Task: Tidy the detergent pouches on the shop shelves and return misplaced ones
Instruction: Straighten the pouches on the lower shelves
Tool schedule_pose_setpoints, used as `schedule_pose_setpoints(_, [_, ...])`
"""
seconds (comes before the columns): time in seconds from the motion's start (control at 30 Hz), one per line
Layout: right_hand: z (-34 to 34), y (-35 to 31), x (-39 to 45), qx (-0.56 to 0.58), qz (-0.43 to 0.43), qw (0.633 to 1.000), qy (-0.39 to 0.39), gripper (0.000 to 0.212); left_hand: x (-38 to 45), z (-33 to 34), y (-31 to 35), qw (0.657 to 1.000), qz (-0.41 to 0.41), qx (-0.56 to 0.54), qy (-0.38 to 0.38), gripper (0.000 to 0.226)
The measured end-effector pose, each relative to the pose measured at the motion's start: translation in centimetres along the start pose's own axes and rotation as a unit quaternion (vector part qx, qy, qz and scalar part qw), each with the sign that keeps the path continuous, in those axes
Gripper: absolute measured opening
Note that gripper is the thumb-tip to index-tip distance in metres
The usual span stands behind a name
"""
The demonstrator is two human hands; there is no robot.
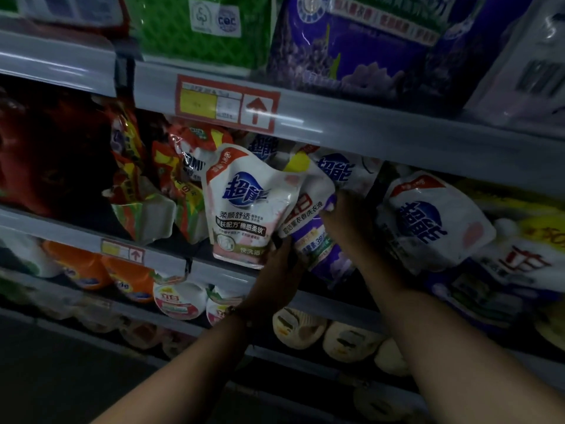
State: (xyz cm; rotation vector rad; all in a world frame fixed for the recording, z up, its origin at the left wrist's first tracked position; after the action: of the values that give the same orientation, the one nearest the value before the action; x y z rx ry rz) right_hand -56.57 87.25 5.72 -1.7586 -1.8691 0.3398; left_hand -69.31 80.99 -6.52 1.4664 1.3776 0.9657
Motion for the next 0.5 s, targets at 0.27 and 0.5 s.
schedule_pose_setpoints(0.27, [-3.1,2.2,-4.1,0.239,0.076,0.967,0.04,0.05,-0.3,2.3,2.3,0.924,-0.103,-0.358,-0.085,0.055])
schedule_pose_setpoints(0.5, [-3.9,5.0,-7.0,0.291,0.125,0.948,0.04,0.052,-0.9,4.2,2.3,0.915,-0.125,-0.346,-0.166,0.054])
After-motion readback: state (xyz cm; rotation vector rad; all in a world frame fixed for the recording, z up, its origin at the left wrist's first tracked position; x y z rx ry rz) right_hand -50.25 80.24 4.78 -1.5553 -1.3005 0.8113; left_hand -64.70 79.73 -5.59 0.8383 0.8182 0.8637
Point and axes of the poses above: each hand's wrist, its own x-axis towards the middle knuckle, its own z-axis out of the palm, y = z × x, the point moved 9 cm from there along x, towards the middle knuckle, and after that the axes turned 7 degrees about -z, right-handed, at the moved point
